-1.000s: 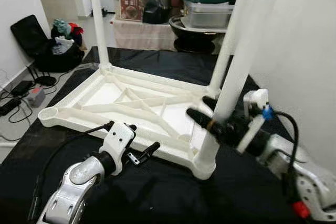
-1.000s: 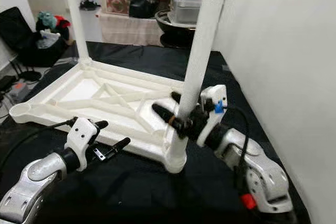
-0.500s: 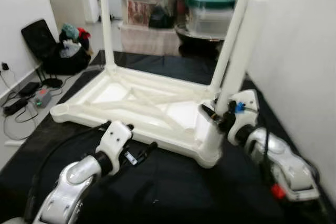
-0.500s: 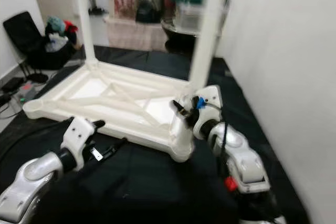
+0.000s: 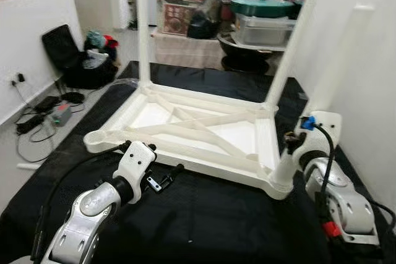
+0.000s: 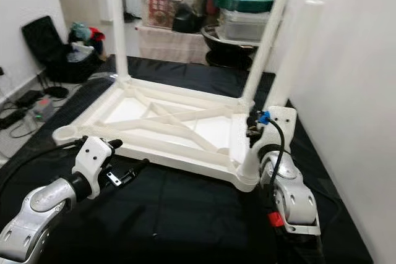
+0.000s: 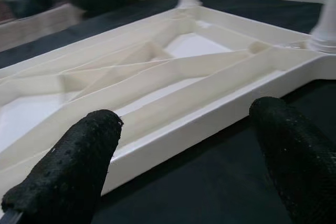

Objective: Building children table

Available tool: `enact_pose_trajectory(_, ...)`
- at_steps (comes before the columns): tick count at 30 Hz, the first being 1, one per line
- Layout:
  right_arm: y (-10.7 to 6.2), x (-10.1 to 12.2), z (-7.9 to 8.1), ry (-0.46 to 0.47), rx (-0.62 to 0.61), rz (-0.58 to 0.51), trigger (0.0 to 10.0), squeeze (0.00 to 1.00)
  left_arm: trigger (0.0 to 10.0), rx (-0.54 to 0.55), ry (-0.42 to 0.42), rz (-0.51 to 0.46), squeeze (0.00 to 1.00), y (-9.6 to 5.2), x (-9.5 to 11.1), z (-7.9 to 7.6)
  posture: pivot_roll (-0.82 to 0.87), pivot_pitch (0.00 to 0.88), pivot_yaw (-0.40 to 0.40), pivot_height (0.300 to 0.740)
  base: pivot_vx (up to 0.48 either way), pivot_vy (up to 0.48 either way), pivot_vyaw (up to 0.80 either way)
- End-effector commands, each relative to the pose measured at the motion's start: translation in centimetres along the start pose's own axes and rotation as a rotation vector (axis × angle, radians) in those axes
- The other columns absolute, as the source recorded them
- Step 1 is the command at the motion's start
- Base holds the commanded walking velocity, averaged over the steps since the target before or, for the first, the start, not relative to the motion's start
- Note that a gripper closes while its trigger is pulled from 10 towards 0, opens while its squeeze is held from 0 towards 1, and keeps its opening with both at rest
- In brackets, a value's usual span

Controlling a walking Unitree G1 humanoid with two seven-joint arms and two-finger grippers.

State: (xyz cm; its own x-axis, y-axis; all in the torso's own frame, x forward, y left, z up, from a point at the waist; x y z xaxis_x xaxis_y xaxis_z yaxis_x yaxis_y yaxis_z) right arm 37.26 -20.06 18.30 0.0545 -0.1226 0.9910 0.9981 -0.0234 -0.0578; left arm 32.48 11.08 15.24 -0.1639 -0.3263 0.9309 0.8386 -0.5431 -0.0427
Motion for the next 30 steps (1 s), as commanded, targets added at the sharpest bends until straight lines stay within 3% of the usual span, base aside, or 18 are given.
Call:
enact_pose_trajectory(1,-0.4,-1.2,3.2,0.048,0.187,0.046,10.0,1.00,10.0,-0.013,-0.002,-0.004,0.00,0.2,0.0,-0.3,0.10,0.000,-0.081,0.740,0.000,0.000,0.00)
enact_pose_trajectory(4,-2.0,2.5,6.3,0.105,0.450,-0.080,10.0,1.00,10.0,0.000,-0.007,-0.004,0.00,0.2,0.0,0.1,0.10,0.000,-0.088,0.740,0.000,0.000,0.00)
enact_pose_trajectory(6,-2.0,2.5,6.3,0.105,0.450,-0.080,10.0,1.00,10.0,0.000,-0.007,-0.004,0.00,0.2,0.0,0.1,0.10,0.000,-0.088,0.740,0.000,0.000,0.00)
enact_pose_trajectory(7,-3.1,3.1,7.5,0.127,0.555,-0.086,10.0,1.00,10.0,0.001,-0.008,-0.004,0.00,0.2,0.0,0.1,0.11,0.000,-0.089,0.740,0.000,0.000,0.00)
enact_pose_trajectory(8,-5.6,3.6,9.3,0.116,0.751,-0.073,10.0,0.00,10.0,-0.002,-0.010,-0.004,0.00,0.1,0.0,0.0,0.10,0.000,-0.088,0.740,0.000,0.000,0.00)
enact_pose_trajectory(9,-5.6,3.6,9.3,0.116,0.751,-0.073,10.0,0.00,10.0,-0.002,-0.010,-0.004,0.00,0.1,0.0,0.0,0.10,0.000,-0.088,0.740,0.000,0.000,0.00)
enact_pose_trajectory(10,-7.3,3.4,10.3,0.087,0.871,-0.046,10.0,0.00,10.0,-0.005,-0.013,-0.003,0.00,0.0,-0.1,-0.1,0.10,0.000,-0.088,0.740,0.000,0.000,0.00)
enact_pose_trajectory(11,-7.3,3.4,10.3,0.087,0.871,-0.046,10.0,0.00,10.0,-0.005,-0.013,-0.003,0.00,0.0,-0.1,-0.1,0.10,0.000,-0.088,0.740,0.000,0.000,0.00)
enact_pose_trajectory(13,-8.6,2.4,10.9,0.013,0.964,-0.002,10.0,0.00,10.0,-0.014,-0.014,-0.003,0.00,0.0,-0.1,-0.4,0.10,0.000,-0.089,0.740,0.000,0.000,0.00)
enact_pose_trajectory(21,-9.4,0.8,11.3,-0.007,1.042,0.051,10.0,0.00,10.0,-0.016,-0.010,-0.004,0.00,0.0,-0.1,-0.3,0.11,0.000,-0.089,0.740,0.000,0.000,0.00)
enact_pose_trajectory(22,-9.4,0.2,11.2,-0.013,1.042,0.067,4.2,0.00,10.0,-0.017,-0.010,-0.002,0.00,0.0,-0.2,-0.3,0.11,0.000,-0.089,0.740,0.000,0.000,0.00)
enact_pose_trajectory(23,-8.5,-0.5,10.8,-0.022,0.983,0.079,0.0,0.00,10.0,-0.016,-0.009,0.001,0.00,-0.1,-0.2,-0.3,0.11,0.000,-0.090,0.740,0.000,0.000,0.00)
enact_pose_trajectory(24,-7.0,-1.2,10.0,-0.028,0.885,0.097,0.0,0.00,10.0,-0.016,-0.009,0.003,0.00,-0.1,-0.3,-0.3,0.11,0.000,-0.090,0.740,0.000,0.000,0.00)
enact_pose_trajectory(26,-3.1,-2.6,6.8,-0.124,0.576,0.122,0.0,0.00,10.0,-0.014,-0.008,0.005,0.00,-0.2,-0.3,-0.2,0.11,0.000,-0.088,0.740,0.000,0.000,0.00)
enact_pose_trajectory(27,-0.7,-3.2,2.8,-0.122,0.287,0.142,0.0,0.00,10.0,-0.012,-0.008,0.005,0.00,-0.1,-0.3,-0.2,0.11,0.000,-0.087,0.740,0.000,0.000,0.00)
enact_pose_trajectory(28,-0.7,-3.2,2.8,-0.122,0.287,0.142,0.0,0.00,10.0,-0.012,-0.008,0.005,0.00,-0.1,-0.3,-0.2,0.11,0.000,-0.087,0.740,0.000,0.000,0.00)
enact_pose_trajectory(30,0.4,-3.9,-2.9,-0.085,-0.078,0.170,0.0,0.00,10.0,-0.008,-0.007,0.005,0.00,-0.1,-0.3,-0.1,0.11,0.000,-0.085,0.740,0.000,0.000,0.00)
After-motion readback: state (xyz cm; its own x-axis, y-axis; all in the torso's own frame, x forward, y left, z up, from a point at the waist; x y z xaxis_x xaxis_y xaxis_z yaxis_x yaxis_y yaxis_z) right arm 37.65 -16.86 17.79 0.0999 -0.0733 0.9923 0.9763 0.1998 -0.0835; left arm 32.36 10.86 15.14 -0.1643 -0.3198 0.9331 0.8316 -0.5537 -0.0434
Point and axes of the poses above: a point about 5 cm out from each wrist's last joint towards the gripper, its own y axis pointing out of the wrist towards the gripper, its own x axis along the axis of the wrist's last joint, z = x × y, the point moved 6 cm from there along y, pointing out of the wrist towards the gripper, and after that the axes turned 5 degrees about y, right-handed, at the moved point
